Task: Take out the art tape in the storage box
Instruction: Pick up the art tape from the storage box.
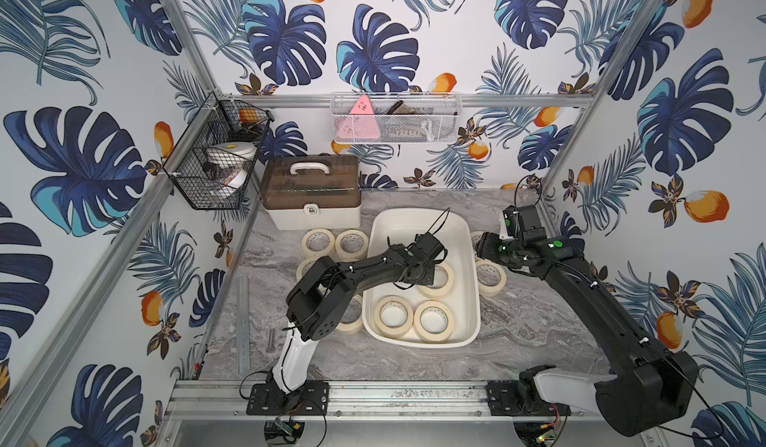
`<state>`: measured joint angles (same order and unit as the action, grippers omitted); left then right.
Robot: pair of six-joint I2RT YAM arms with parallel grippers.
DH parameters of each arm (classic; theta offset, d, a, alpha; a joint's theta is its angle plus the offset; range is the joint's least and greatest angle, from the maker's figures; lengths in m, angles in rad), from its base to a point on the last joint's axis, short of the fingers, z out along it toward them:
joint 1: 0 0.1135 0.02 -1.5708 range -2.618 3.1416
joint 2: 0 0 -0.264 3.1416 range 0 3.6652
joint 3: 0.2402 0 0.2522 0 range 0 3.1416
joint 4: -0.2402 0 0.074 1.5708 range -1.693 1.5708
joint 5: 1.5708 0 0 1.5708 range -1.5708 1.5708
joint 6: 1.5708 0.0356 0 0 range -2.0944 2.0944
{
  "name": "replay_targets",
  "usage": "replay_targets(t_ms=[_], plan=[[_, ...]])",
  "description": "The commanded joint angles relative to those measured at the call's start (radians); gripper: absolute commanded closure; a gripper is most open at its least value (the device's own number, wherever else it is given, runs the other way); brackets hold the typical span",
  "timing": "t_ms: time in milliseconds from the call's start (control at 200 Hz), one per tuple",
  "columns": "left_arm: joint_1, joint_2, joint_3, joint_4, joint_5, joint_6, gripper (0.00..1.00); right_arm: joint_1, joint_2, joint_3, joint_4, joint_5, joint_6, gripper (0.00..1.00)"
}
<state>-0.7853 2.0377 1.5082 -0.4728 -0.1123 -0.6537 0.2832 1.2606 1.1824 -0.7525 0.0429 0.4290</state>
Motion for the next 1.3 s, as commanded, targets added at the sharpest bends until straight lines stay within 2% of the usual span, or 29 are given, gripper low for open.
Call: replay_targets(t_ms=[0,210,680,1101,1296], plan=[[0.000,-0.039,0.020,-0.034,-0.027,0.014,0.87,0.001,-0.010,0.004,-0.012,-0.023,-0.022,0.35],[-0.003,-0.070,0.104,-0.145,-0.067,0.042,0.92,0.002,-0.031,0.008,-0.016,-0.041,-0.032,0.35],[-0.061,-0.056,0.349,-0.290,-0.093,0.044,0.92,0.004,-0.066,0.005,-0.005,-0.106,-0.052,0.37],[-0.122,0.037,0.566,-0.389,-0.104,0.051,0.92,0.005,-0.054,0.010,-0.022,-0.047,-0.094,0.37],[-0.140,0.076,0.643,-0.426,-0.111,0.058,0.92,0.005,-0.037,0.020,-0.036,-0.010,-0.108,0.44]])
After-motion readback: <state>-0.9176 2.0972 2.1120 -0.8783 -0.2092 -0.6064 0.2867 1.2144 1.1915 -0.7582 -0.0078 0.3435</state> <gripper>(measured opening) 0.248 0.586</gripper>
